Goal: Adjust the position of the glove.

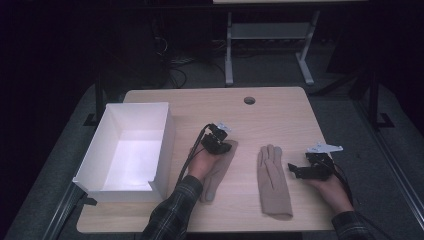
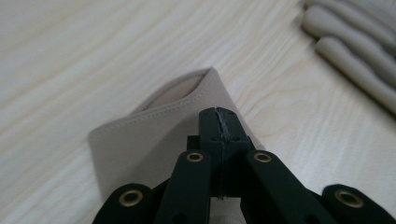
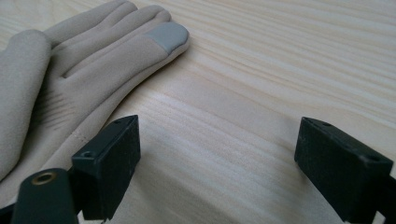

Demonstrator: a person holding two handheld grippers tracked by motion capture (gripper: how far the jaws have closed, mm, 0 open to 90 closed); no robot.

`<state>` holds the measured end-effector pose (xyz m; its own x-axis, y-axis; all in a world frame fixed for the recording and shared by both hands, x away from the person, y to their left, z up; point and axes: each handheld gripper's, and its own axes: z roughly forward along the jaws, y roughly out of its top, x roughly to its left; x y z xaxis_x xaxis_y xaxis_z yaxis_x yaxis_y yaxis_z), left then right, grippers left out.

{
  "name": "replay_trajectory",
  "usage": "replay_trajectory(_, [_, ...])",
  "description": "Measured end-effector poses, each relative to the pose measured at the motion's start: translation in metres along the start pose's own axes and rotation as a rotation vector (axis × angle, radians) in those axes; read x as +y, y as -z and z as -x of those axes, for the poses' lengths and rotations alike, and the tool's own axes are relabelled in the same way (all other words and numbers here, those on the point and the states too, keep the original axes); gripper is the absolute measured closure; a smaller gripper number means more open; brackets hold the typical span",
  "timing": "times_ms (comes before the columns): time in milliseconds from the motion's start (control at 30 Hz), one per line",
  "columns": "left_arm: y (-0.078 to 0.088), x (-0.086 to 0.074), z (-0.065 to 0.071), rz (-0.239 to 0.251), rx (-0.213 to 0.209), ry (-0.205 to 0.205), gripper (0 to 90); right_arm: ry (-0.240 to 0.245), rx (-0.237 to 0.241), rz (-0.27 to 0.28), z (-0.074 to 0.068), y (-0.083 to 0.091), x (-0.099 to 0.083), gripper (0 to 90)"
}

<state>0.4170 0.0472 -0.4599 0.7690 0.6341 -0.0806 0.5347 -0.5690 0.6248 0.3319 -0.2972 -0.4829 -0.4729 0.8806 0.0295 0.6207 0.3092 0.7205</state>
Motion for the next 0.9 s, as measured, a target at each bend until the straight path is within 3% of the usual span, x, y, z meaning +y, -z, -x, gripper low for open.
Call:
replay_trajectory(167, [0.000,-0.001,0.006,0.003,-0.010,-0.020,89.9,0.001,0.001,0.000,0.000,0.000,0.000,14.0])
replay_trajectory(400, [0.002,-0.008,0.027,0.011,-0.077,-0.031,89.8,0.000,0.002,0.000,0.000,0.000,0.000,14.0])
replay_trajectory(567, [0.004,-0.010,0.044,-0.016,-0.110,-0.089,89.9,0.001,0.001,0.000,0.000,0.000,0.000,14.0])
replay_trajectory(900, [0.013,-0.025,0.076,-0.026,-0.199,-0.142,89.8,0.001,0.001,0.000,0.000,0.000,0.000,14.0])
